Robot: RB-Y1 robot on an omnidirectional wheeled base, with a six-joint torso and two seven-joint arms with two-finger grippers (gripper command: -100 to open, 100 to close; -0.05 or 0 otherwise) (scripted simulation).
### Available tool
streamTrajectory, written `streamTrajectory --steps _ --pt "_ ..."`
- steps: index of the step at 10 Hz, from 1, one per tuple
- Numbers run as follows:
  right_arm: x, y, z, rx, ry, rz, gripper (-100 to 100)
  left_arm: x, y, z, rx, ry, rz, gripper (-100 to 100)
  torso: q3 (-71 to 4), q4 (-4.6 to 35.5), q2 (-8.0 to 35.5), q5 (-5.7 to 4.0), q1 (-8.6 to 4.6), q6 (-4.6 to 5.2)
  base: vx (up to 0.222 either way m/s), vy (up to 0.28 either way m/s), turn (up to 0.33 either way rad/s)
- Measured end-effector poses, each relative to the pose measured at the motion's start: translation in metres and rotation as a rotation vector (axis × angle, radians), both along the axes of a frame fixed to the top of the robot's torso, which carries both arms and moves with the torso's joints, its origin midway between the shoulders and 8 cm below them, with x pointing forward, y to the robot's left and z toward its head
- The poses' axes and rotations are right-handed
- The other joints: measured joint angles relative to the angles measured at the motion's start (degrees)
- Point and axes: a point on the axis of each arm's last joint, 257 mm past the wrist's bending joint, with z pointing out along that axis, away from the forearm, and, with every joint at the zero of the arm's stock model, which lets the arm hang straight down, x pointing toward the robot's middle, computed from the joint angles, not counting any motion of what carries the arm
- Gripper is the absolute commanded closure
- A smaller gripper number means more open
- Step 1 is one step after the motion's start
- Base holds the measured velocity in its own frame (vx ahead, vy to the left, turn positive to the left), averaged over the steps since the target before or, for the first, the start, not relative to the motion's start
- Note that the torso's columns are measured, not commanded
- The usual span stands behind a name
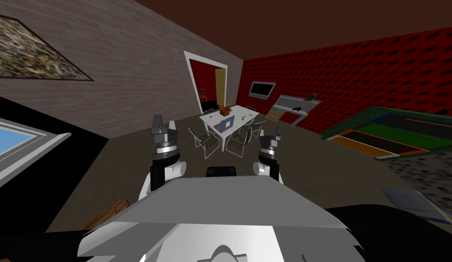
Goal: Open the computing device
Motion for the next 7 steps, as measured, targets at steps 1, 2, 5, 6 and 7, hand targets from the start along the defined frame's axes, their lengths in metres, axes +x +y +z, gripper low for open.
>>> streamTrajectory --steps 1,2,5,6,7 --pt "0.0 0.0 0.0 0.0 0.0 0.0 0 0.0 0.0 0.0 0.0 0.0 0.0 0 -4.7 2.3 2.3 0.0 0.0 0.0 0.0 0.0 0.0" --pt "0.0 0.0 0.0 0.0 0.0 0.0 0 0.0 0.0 0.0 0.0 0.0 0.0 0 -12.0 6.0 6.0 0.0 0.0 0.0 0.0 0.0 0.0" --pt "0.0 0.0 0.0001 0.0 0.0 0.0 0 -0.0001 0.0 0.0001 0.0 0.0 0.0 0 -36.9 18.5 18.5 0.0 0.0 0.0 0.0 0.0 0.0" --pt "0.0 0.0 0.0001 0.0 0.0 0.0 0 -0.0001 0.0 0.0001 0.0 0.0 0.0 0 -45.4 22.7 22.7 0.0 0.0 0.0 0.0 0.0 0.0" --pt "-0.0001 0.0 0.0002 0.0 0.0 0.0 0 -0.0001 0.0 0.0001 0.0 0.0 0.0 0 -53.8 26.9 26.9 0.0 0.0 0.0 0.0 0.0 0.0"
